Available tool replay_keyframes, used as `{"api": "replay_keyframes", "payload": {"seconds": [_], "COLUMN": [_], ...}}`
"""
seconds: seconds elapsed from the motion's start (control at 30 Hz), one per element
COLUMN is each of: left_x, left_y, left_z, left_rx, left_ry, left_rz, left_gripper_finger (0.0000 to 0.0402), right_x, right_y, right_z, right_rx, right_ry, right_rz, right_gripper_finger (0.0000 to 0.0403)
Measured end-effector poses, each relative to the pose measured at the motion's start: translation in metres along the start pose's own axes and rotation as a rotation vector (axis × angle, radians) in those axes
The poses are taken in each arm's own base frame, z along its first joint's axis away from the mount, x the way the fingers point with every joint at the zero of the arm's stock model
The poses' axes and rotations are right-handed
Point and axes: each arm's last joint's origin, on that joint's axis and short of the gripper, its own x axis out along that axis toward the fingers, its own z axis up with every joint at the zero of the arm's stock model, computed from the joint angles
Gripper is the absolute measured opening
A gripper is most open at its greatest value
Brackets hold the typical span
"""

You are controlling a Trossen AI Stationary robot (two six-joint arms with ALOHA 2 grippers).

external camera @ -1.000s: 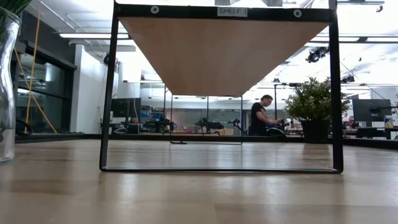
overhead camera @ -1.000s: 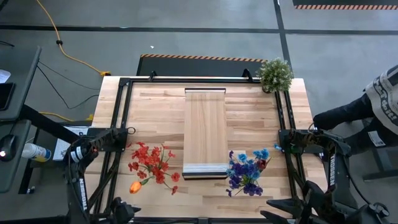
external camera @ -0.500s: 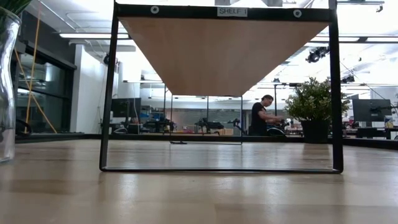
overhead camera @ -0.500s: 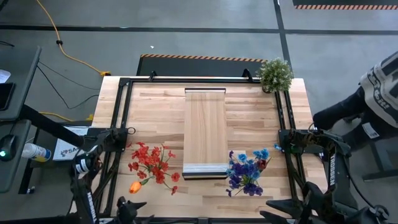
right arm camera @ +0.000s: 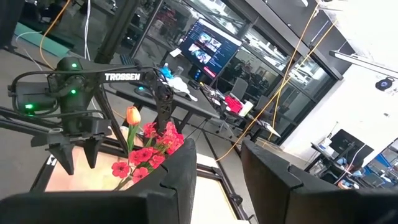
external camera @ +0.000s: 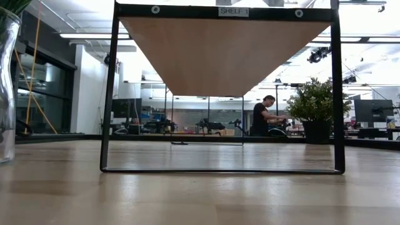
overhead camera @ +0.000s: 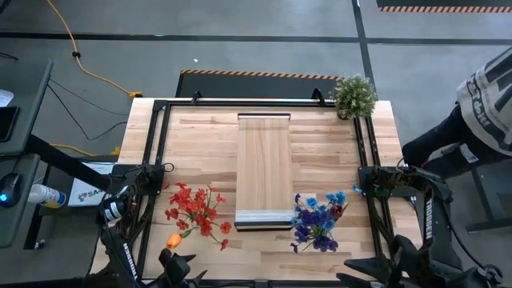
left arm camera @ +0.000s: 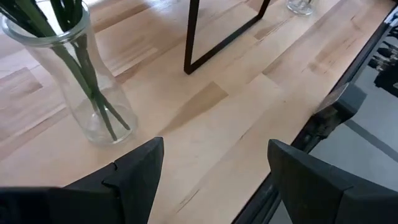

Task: Pick and place flowers into a vace then onto a shelf
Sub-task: Put the left transparent vase with flowers on the shelf

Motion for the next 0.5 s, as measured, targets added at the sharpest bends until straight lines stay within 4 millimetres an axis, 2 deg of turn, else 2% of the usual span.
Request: {"api": "replay_keyframes", "payload": {"seconds": [0.5], "left_x": [0.007], "left_y": [-0.014], "left_z": [-0.001], "left_rx": [-0.093], "left_ry": [0.068], "left_rz": [-0.056], "left_gripper_finger": [0.0321], "right_x": [-0.013], "right_y": [0.001], "right_z": [0.000], "right_rx": [-0.008], "right_ry": [-0.017], "right_rz": [0.029], "right_gripper_finger": [0.0118]}}
